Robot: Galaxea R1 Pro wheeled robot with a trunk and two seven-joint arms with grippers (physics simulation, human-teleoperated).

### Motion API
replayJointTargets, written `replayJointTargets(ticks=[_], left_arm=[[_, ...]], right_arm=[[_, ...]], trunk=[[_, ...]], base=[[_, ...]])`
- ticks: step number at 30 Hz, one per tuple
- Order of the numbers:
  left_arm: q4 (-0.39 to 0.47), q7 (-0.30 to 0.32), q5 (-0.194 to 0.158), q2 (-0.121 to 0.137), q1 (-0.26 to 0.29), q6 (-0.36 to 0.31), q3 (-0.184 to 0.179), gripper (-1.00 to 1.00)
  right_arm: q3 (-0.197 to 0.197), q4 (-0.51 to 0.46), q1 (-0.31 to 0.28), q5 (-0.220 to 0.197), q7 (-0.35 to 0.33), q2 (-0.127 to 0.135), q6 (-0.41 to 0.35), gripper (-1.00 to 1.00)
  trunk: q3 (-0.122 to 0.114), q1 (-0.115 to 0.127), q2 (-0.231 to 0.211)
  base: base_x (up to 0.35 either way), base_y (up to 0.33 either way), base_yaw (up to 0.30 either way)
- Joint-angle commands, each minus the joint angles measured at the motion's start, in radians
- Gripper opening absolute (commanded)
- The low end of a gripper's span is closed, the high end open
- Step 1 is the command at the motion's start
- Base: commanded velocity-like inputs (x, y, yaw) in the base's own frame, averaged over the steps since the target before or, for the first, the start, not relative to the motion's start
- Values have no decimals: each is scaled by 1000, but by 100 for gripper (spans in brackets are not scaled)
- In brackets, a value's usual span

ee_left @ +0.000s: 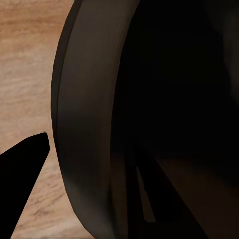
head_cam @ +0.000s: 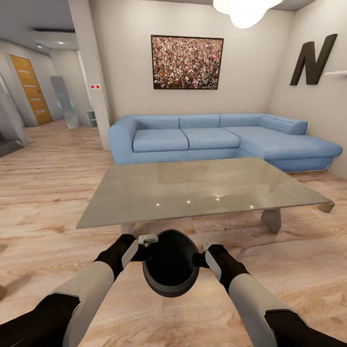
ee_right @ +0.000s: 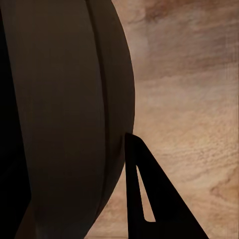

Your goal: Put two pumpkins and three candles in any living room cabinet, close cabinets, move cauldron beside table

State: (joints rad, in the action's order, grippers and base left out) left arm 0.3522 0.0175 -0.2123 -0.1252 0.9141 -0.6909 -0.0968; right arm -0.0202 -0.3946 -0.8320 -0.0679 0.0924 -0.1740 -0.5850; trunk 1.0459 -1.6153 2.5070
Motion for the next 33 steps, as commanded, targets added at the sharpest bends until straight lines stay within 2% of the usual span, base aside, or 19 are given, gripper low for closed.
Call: replayJointTargets(ticks=[1,33], left_arm=[[1,-4,47,4,0,-4,-12,-100],[1,-4,47,4,1,-4,-12,-100]], right_arm=[[5,-17,-1,-43,-37,0,-1,-100],[5,-17,-1,-43,-37,0,-1,-100]], trunk=[[5,0,1],[129,-14,8]], base=[[0,0,0],[0,0,0]])
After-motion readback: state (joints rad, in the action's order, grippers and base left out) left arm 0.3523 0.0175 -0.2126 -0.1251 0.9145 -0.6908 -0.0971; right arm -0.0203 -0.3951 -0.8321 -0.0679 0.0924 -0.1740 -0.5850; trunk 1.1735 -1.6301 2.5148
